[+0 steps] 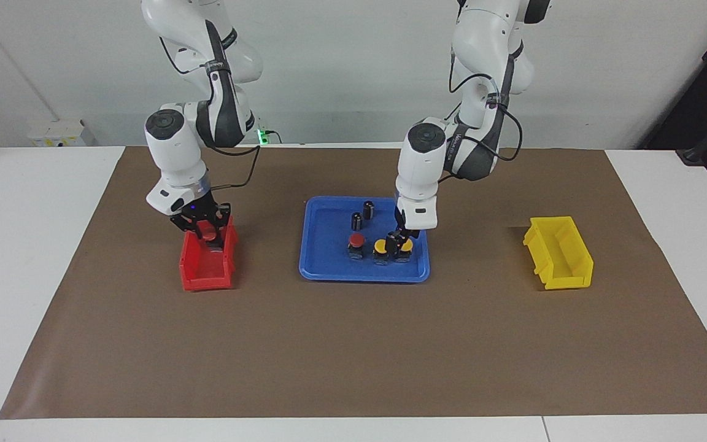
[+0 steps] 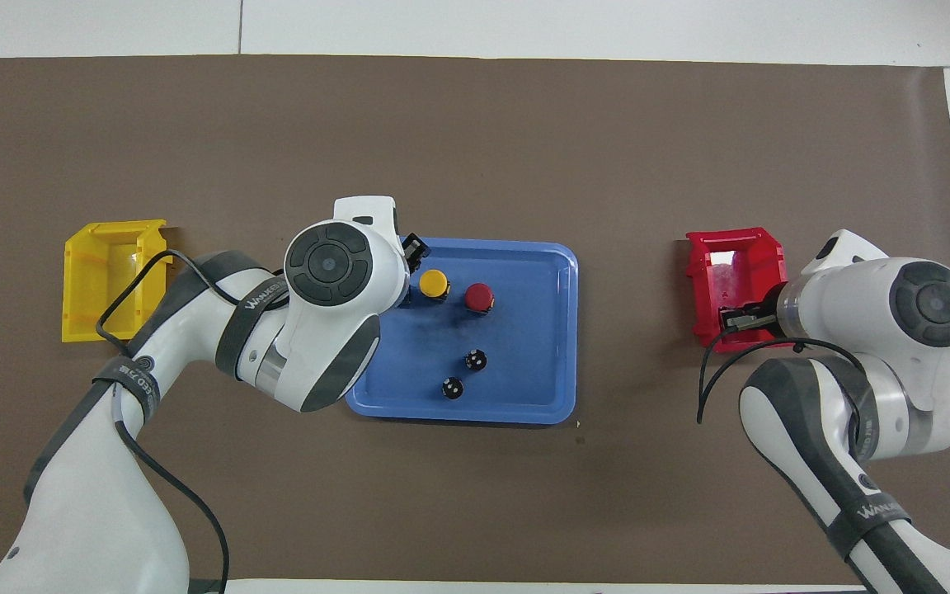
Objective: Sort red and yellow buttons by color
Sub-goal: 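Grasp a yellow button with the left gripper while the right gripper releases the red button, then carry the yellow button to the yellow bin while the right gripper reaches the tray, then grasp the other red button with the right gripper while the left gripper releases yellow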
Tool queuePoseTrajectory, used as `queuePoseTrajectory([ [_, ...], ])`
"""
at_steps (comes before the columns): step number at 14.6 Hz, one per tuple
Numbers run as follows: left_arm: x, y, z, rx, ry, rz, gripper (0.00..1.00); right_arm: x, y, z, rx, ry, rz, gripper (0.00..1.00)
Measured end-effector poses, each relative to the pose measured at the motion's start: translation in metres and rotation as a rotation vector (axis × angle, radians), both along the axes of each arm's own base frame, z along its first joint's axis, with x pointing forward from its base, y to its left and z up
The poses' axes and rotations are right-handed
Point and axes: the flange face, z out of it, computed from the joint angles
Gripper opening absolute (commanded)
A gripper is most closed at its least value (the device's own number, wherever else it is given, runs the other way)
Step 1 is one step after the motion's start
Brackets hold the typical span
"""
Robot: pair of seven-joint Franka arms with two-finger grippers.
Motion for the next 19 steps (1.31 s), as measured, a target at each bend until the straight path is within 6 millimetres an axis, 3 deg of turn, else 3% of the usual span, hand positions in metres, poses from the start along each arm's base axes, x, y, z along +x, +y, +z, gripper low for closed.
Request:
queuePoseTrajectory([
  [1, 0.000, 0.000, -0.001, 0.001, 0.001, -0.002, 0.06, 0.000, 0.000, 0.000, -0.001, 0.000, 0.012, 0.58],
  [2, 0.000, 0.000, -0.002, 0.003, 0.003, -0.008, 0.01, 0.002, -0.001, 0.003, -0.002, 0.001, 0.022, 0.58],
  [4, 0.002, 0.003, -0.003, 0.007, 0.003, -0.021, 0.01, 0.009, -0.001, 0.017, -0.006, 0.024, 0.028, 0.64],
  [6, 0.008, 0.007, 0.002, 0.009, 0.000, -0.027, 0.01, 0.023, 0.001, 0.045, -0.010, 0.035, 0.028, 0.69],
  [8, 0.022, 0.014, 0.029, 0.028, 0.017, -0.047, 0.01, 0.034, 0.009, 0.075, -0.013, 0.044, 0.034, 0.72],
  [10, 0.038, 0.030, 0.073, 0.054, 0.047, -0.132, 0.01, 0.040, 0.028, 0.102, -0.010, 0.057, 0.023, 0.72],
  [12, 0.051, 0.070, 0.114, 0.086, 0.088, -0.309, 0.01, 0.044, 0.060, 0.123, -0.001, 0.043, -0.007, 0.72],
  [14, 0.064, 0.129, 0.136, 0.117, 0.124, -0.501, 0.01, 0.048, 0.106, 0.133, 0.039, 0.014, -0.048, 0.72],
  [17, 0.087, 0.228, 0.146, 0.117, 0.153, -0.756, 0.01, 0.053, 0.205, 0.137, 0.081, -0.011, -0.136, 0.72],
  [19, 0.095, 0.284, 0.140, 0.107, 0.172, -0.887, 0.01, 0.053, 0.276, 0.119, 0.087, -0.007, -0.168, 0.72],
])
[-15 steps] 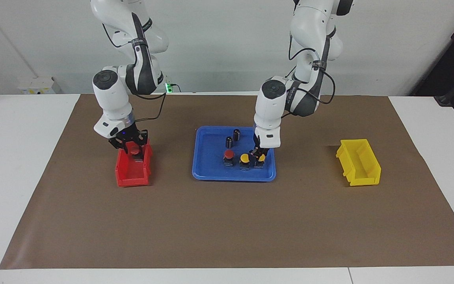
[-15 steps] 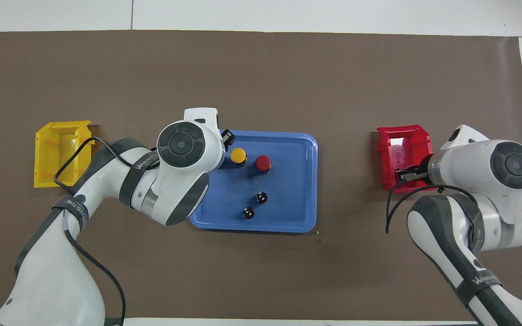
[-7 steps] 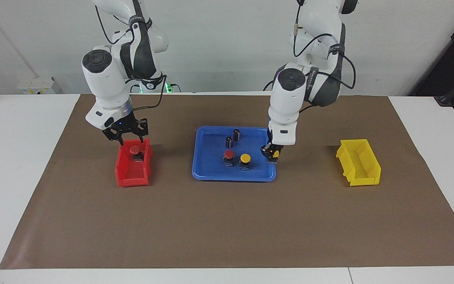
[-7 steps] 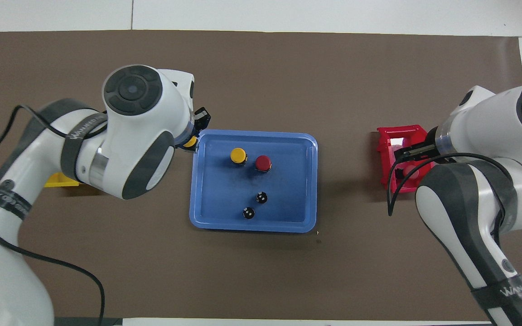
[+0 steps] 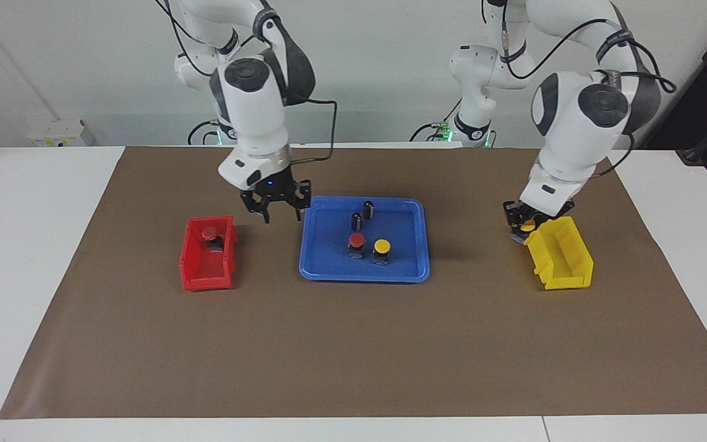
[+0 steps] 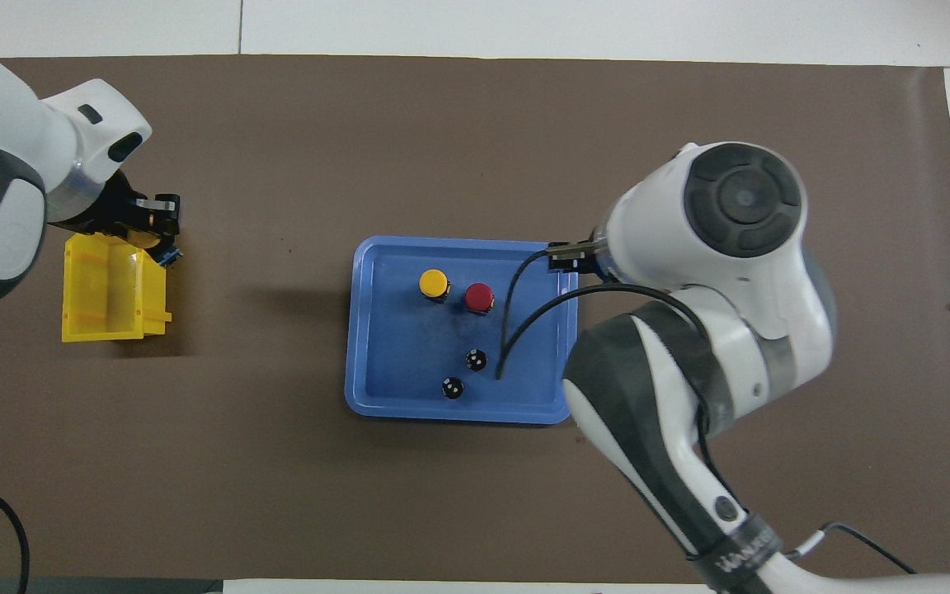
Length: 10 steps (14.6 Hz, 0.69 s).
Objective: Sort red and yellow buttons by color
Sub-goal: 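Grasp the other red button with the right gripper while the left gripper releases yellow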
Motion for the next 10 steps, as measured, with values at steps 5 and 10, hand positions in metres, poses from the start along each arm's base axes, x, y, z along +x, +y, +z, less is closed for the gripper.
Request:
queuePoseTrajectory([
  [5, -0.005, 0.083, -0.032, -0.020, -0.008, -0.087, 0.01, -0.010, 0.079, -0.067, -0.023, 0.002, -0.025, 0.72],
  [10, -0.028, 0.110, -0.064, -0.035, 0.001, -0.091, 0.01, -0.015, 0.081, -0.091, -0.007, -0.016, -0.017, 0.71],
])
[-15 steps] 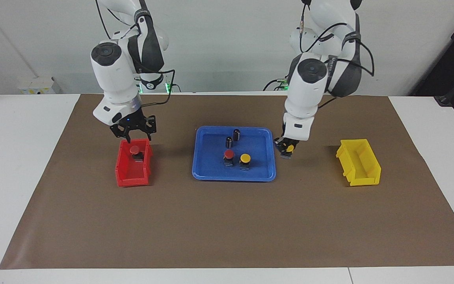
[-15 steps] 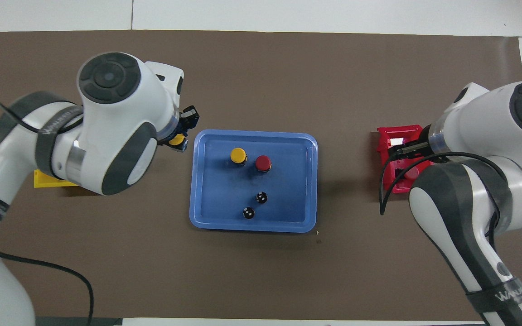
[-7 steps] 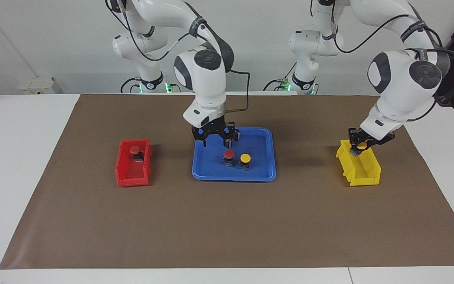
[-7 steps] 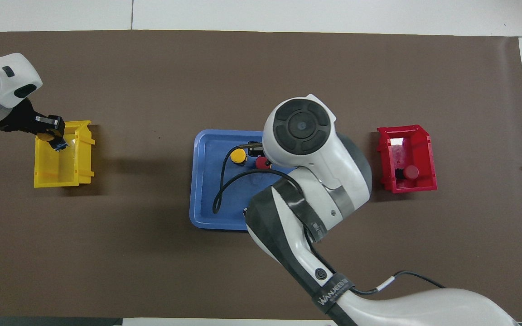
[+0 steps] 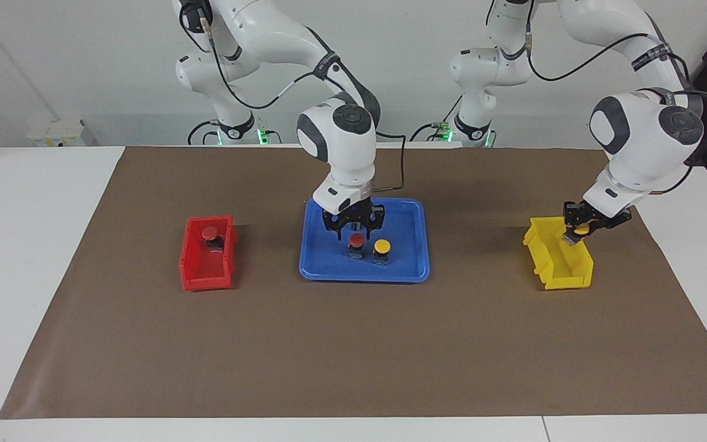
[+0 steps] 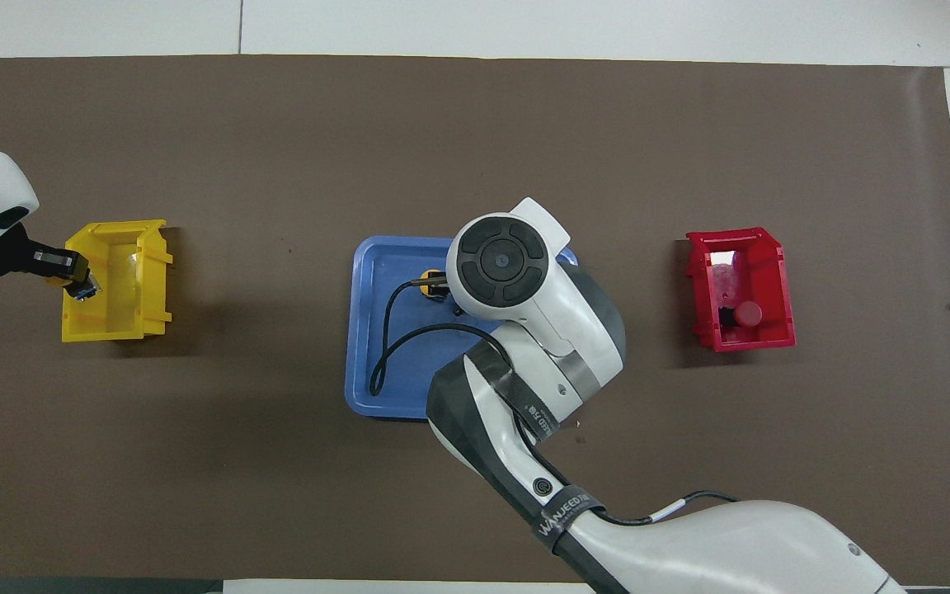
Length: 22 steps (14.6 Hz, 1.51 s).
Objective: Sort red and yellow buttons by color
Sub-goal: 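Grasp the other red button with the right gripper while the left gripper releases yellow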
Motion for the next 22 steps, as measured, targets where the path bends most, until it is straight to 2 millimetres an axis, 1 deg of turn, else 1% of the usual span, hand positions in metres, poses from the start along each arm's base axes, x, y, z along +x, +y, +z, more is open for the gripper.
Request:
queuePoseTrajectory([
  [1, -0.002, -0.002, -0.006, -0.010, -0.008, 0.003, 0.01, -0.002, 0.000, -0.004, 0.001, -0.001, 0.003, 0.71],
  [3, -0.006, -0.005, -0.023, -0.040, -0.038, 0.031, 0.01, -0.005, 0.001, -0.010, -0.001, 0.003, 0.007, 0.70],
  [5, -0.010, -0.008, -0.036, -0.049, -0.044, 0.048, 0.01, -0.008, 0.002, -0.015, 0.002, 0.001, 0.011, 0.66],
  [7, -0.013, -0.009, -0.041, -0.049, -0.040, 0.054, 0.01, -0.010, 0.001, -0.020, 0.003, 0.000, 0.012, 0.62],
  [8, -0.014, -0.009, -0.043, -0.049, -0.036, 0.057, 0.01, -0.011, 0.001, -0.023, 0.001, 0.003, 0.013, 0.57],
  [9, -0.015, -0.008, -0.045, -0.049, -0.033, 0.061, 0.01, -0.012, 0.001, -0.024, 0.000, 0.005, 0.013, 0.54],
  [10, -0.016, -0.008, -0.048, -0.049, -0.030, 0.064, 0.01, -0.012, 0.001, -0.025, -0.001, 0.006, 0.013, 0.53],
  [12, -0.019, -0.006, -0.055, -0.048, -0.035, 0.071, 0.01, -0.012, 0.001, -0.026, 0.004, 0.000, 0.015, 0.38],
  [14, -0.023, -0.002, -0.063, -0.047, -0.038, 0.080, 0.01, -0.013, 0.001, -0.027, 0.008, -0.006, 0.015, 0.26],
  [15, -0.024, 0.000, -0.066, -0.047, -0.038, 0.084, 0.02, -0.013, 0.001, -0.027, 0.008, -0.006, 0.015, 0.24],
  [16, -0.025, 0.001, -0.070, -0.047, -0.034, 0.087, 0.13, -0.012, 0.001, -0.027, 0.008, -0.006, 0.015, 0.24],
  [17, -0.026, 0.002, -0.073, -0.047, -0.031, 0.089, 0.35, -0.011, 0.000, -0.025, 0.005, -0.004, 0.014, 0.24],
  [18, -0.027, 0.002, -0.075, -0.046, -0.030, 0.089, 0.47, -0.009, -0.002, -0.020, -0.006, 0.001, 0.009, 0.24],
  [19, -0.027, 0.002, -0.076, -0.046, -0.031, 0.090, 0.55, -0.004, -0.009, -0.011, -0.018, 0.004, 0.003, 0.24],
  [20, -0.027, 0.002, -0.076, -0.046, -0.032, 0.100, 0.60, 0.003, -0.020, 0.003, -0.032, 0.006, -0.006, 0.24],
  [21, -0.027, 0.002, -0.076, -0.045, -0.033, 0.112, 0.64, 0.009, -0.038, 0.020, -0.048, 0.015, -0.004, 0.24],
  [22, -0.027, 0.002, -0.076, -0.045, -0.033, 0.121, 0.65, 0.014, -0.062, 0.041, -0.068, 0.032, 0.008, 0.24],
])
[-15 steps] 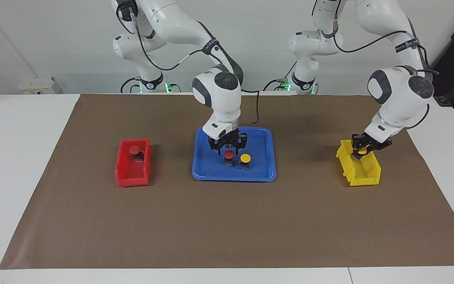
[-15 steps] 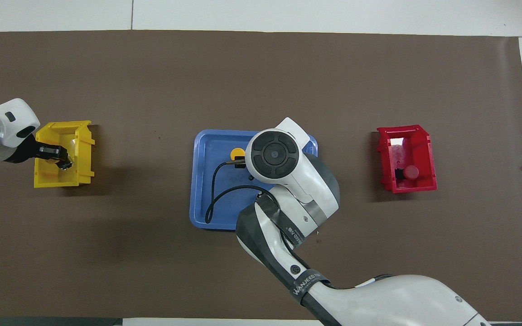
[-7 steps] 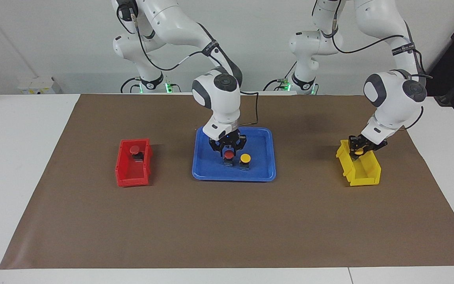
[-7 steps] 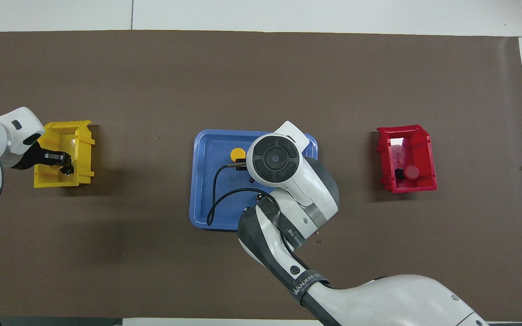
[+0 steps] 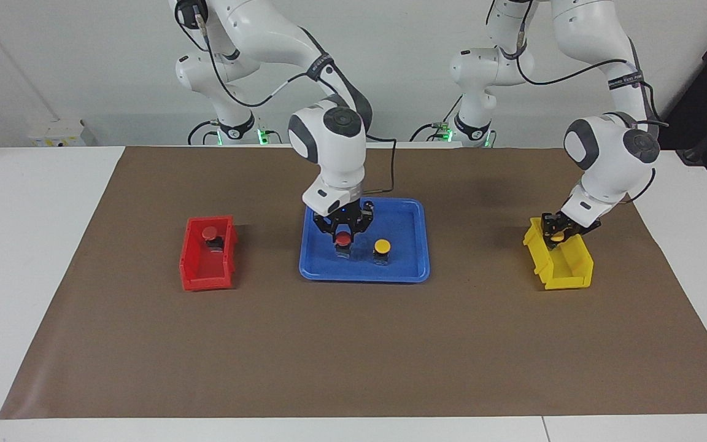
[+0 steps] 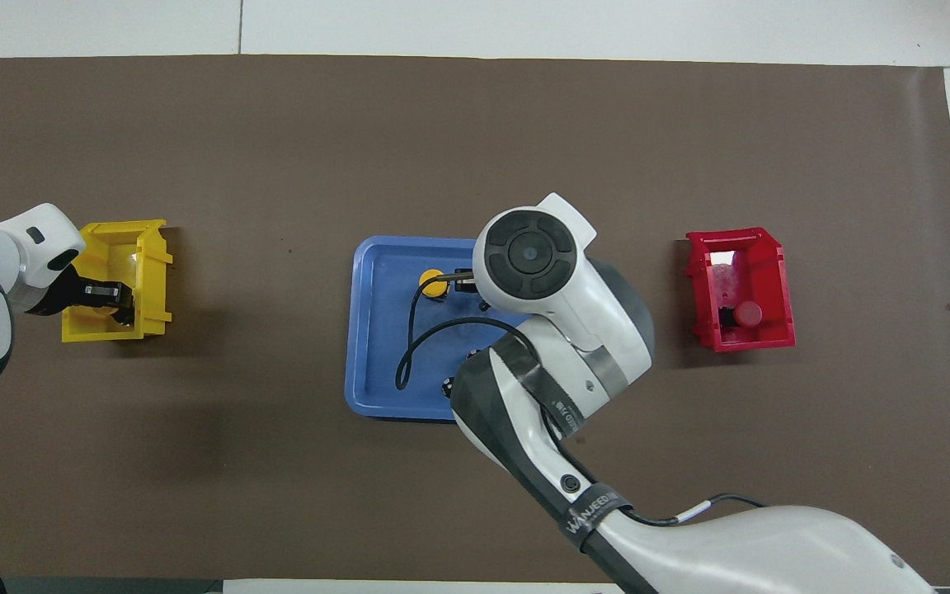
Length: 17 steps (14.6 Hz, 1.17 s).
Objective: Sort red and yellow buttons by color
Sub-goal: 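Grasp the other red button with the right gripper while the left gripper releases yellow, then carry the red button with the right gripper into the red bin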
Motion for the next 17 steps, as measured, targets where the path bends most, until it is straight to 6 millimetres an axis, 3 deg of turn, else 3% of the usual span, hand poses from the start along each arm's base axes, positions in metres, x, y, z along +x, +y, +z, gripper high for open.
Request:
queuePoseTrajectory([
  [3, 0.001, 0.000, 0.002, -0.003, -0.005, 0.016, 0.65, 0.015, -0.104, 0.053, -0.043, 0.057, 0.086, 0.25],
  [5, 0.005, 0.000, 0.008, -0.004, -0.016, 0.019, 0.66, 0.028, -0.176, 0.061, -0.046, 0.073, 0.145, 0.25],
  [6, 0.008, 0.000, 0.015, -0.005, -0.019, 0.019, 0.71, 0.033, -0.205, 0.058, -0.046, 0.085, 0.165, 0.25],
  [8, 0.018, 0.000, 0.043, -0.009, -0.003, 0.017, 1.00, 0.037, -0.243, 0.046, -0.044, 0.101, 0.194, 0.25],
  [11, 0.034, -0.014, 0.101, -0.012, 0.002, 0.011, 1.00, 0.036, -0.274, 0.023, -0.032, 0.074, 0.226, 0.25],
  [13, 0.035, -0.068, 0.117, -0.006, 0.011, 0.107, 1.00, 0.029, -0.287, 0.003, -0.011, 0.049, 0.228, 0.25],
  [17, 0.004, -0.233, 0.124, 0.007, -0.006, 0.369, 1.00, 0.009, -0.294, -0.027, -0.007, 0.007, 0.222, 0.25],
])
